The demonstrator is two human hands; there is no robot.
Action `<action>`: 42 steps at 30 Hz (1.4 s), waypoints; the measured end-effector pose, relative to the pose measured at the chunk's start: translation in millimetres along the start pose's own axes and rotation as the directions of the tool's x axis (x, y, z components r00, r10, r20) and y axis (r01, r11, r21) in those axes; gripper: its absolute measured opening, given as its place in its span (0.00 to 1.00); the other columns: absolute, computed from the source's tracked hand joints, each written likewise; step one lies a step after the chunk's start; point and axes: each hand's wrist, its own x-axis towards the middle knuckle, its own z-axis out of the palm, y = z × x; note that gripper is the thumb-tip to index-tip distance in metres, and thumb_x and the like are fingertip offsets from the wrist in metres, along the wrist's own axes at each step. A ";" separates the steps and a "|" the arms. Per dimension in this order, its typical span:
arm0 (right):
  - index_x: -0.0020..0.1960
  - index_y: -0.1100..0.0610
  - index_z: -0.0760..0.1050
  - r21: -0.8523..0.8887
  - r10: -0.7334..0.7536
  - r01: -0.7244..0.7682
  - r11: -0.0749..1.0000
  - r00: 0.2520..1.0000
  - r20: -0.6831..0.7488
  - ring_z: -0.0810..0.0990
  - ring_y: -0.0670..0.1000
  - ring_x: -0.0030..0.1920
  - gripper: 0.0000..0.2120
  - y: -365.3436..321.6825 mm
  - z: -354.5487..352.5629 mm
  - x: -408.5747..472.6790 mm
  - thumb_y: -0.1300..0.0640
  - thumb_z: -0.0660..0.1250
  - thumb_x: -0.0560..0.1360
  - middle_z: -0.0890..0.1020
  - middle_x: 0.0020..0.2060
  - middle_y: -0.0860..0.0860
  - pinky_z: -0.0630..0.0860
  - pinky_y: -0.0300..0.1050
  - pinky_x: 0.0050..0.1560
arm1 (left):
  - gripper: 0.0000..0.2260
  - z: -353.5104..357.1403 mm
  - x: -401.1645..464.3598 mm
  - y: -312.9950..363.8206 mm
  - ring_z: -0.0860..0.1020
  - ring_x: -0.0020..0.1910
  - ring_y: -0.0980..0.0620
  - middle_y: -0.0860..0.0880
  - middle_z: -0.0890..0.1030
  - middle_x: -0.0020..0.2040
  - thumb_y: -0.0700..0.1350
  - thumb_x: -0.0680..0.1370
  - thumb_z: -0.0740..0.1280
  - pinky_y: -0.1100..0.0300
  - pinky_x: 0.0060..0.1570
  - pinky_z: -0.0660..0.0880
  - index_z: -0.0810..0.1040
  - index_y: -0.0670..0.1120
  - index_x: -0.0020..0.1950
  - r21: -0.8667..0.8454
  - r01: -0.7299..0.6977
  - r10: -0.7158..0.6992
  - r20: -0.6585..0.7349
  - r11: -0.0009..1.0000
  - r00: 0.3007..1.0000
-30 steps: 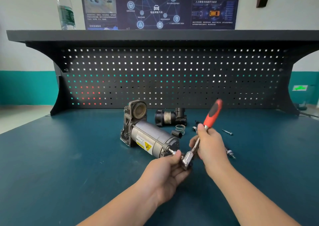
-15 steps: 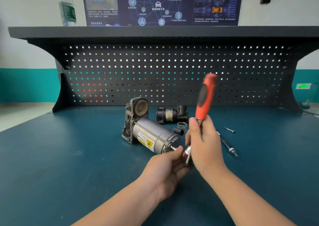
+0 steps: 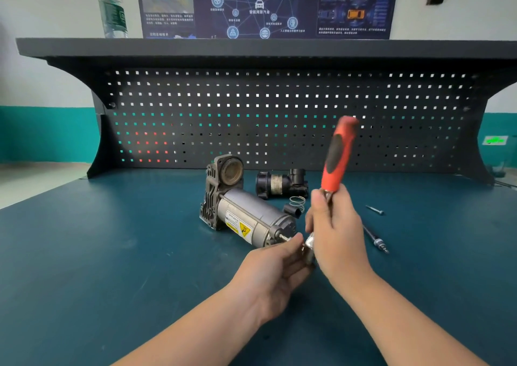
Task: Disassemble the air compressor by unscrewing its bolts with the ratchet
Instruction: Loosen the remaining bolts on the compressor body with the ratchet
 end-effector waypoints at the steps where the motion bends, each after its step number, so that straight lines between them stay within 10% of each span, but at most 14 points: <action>1: 0.42 0.50 0.65 -0.063 -0.120 0.123 0.990 0.992 0.039 0.76 0.51 0.29 0.11 -3.3 -0.9 -4.7 0.44 0.55 0.78 0.75 0.26 0.46 0.72 0.49 0.34 | 0.08 0.4 -0.8 0.4 0.83 0.36 0.50 0.42 0.84 0.43 0.38 0.75 0.66 0.60 0.36 0.81 0.81 0.36 0.51 0.010 -0.003 0.003 0.017 1.000 1.000; 7: 0.44 0.51 0.67 -0.220 -0.447 0.463 0.858 0.886 0.123 0.72 0.52 0.25 0.07 -8.0 3.0 -12.6 0.49 0.56 0.77 0.67 0.26 0.40 0.68 0.48 0.25 | 0.12 -1.3 -5.0 3.9 0.82 0.30 0.52 0.44 0.83 0.34 0.34 0.76 0.62 0.62 0.30 0.79 0.82 0.39 0.36 0.058 0.013 -0.015 0.042 0.998 0.999; 13: 0.40 0.51 0.65 0.104 0.281 -0.272 0.957 0.956 -0.081 0.69 0.42 0.23 0.12 7.0 4.9 1.2 0.49 0.55 0.81 0.73 0.22 0.45 0.66 0.42 0.30 | 0.04 -0.2 0.5 2.3 0.82 0.33 0.49 0.42 0.84 0.38 0.36 0.76 0.66 0.59 0.34 0.81 0.79 0.36 0.47 0.009 0.028 -0.028 0.015 1.000 1.000; 16: 0.41 0.55 0.67 0.334 0.755 -0.706 0.624 0.655 -0.026 0.65 0.43 0.16 0.13 23.3 1.8 9.1 0.51 0.55 0.82 0.74 0.26 0.49 0.62 0.40 0.25 | 0.04 -0.4 2.0 1.1 0.82 0.34 0.50 0.42 0.84 0.39 0.36 0.76 0.66 0.58 0.38 0.81 0.78 0.37 0.48 0.015 0.029 -0.029 -0.003 0.999 1.000; 19: 0.42 0.55 0.67 0.482 0.884 -0.804 0.347 0.453 0.119 0.62 0.43 0.12 0.12 29.7 2.4 6.9 0.51 0.56 0.82 0.74 0.30 0.51 0.59 0.30 0.18 | 0.05 -1.5 3.6 0.3 0.82 0.36 0.50 0.42 0.83 0.42 0.37 0.76 0.66 0.59 0.41 0.79 0.78 0.38 0.49 0.018 0.028 -0.028 -0.014 0.999 1.000; 22: 0.42 0.54 0.68 0.383 0.753 -0.701 0.602 0.658 0.020 0.66 0.44 0.18 0.12 26.3 4.4 10.0 0.50 0.56 0.81 0.74 0.26 0.48 0.63 0.36 0.22 | 0.05 -1.6 3.4 0.8 0.81 0.36 0.49 0.42 0.83 0.40 0.36 0.75 0.67 0.59 0.40 0.80 0.78 0.37 0.50 0.036 0.022 -0.021 -0.009 0.999 1.000; 26: 0.41 0.53 0.65 0.164 0.198 -0.184 0.969 0.977 -0.074 0.69 0.42 0.24 0.12 8.7 2.4 2.6 0.49 0.55 0.81 0.73 0.23 0.44 0.67 0.35 0.29 | 0.06 -0.8 0.9 2.2 0.81 0.33 0.50 0.42 0.83 0.37 0.36 0.75 0.67 0.61 0.33 0.80 0.79 0.37 0.51 0.033 0.018 -0.018 0.005 0.999 1.000; 29: 0.42 0.49 0.64 -0.030 -0.195 0.196 0.980 0.980 0.028 0.72 0.48 0.28 0.09 -1.5 0.6 -8.7 0.45 0.56 0.77 0.70 0.25 0.42 0.70 0.47 0.31 | 0.06 0.4 -2.2 3.3 0.82 0.35 0.51 0.42 0.83 0.39 0.36 0.75 0.66 0.62 0.34 0.80 0.80 0.36 0.49 0.055 0.012 -0.015 0.054 0.998 0.998; 34: 0.47 0.55 0.71 -0.196 -0.624 0.662 0.724 0.749 0.225 0.72 0.52 0.25 0.05 -12.1 3.1 -15.5 0.53 0.61 0.76 0.74 0.26 0.47 0.68 0.44 0.24 | 0.08 -2.7 -7.2 5.0 0.81 0.40 0.52 0.46 0.82 0.40 0.41 0.79 0.60 0.59 0.45 0.77 0.78 0.43 0.46 0.067 0.008 -0.018 0.151 0.998 0.988; 37: 0.44 0.58 0.76 -0.219 -0.645 0.699 0.681 0.714 0.273 0.72 0.52 0.25 0.11 -11.3 5.0 -17.2 0.52 0.61 0.76 0.75 0.26 0.49 0.69 0.44 0.24 | 0.10 -2.2 -11.7 6.2 0.82 0.40 0.53 0.47 0.83 0.39 0.47 0.79 0.60 0.58 0.48 0.75 0.78 0.45 0.44 -0.040 0.028 -0.018 0.222 0.999 0.975; 42: 0.39 0.47 0.64 -0.090 -0.345 0.358 0.929 0.929 0.130 0.67 0.45 0.27 0.08 -6.8 5.1 -12.5 0.47 0.58 0.76 0.68 0.24 0.41 0.66 0.42 0.29 | 0.10 -1.1 -6.0 6.2 0.81 0.36 0.51 0.43 0.82 0.39 0.34 0.78 0.59 0.61 0.37 0.80 0.79 0.39 0.45 0.068 0.021 -0.029 0.125 0.997 0.992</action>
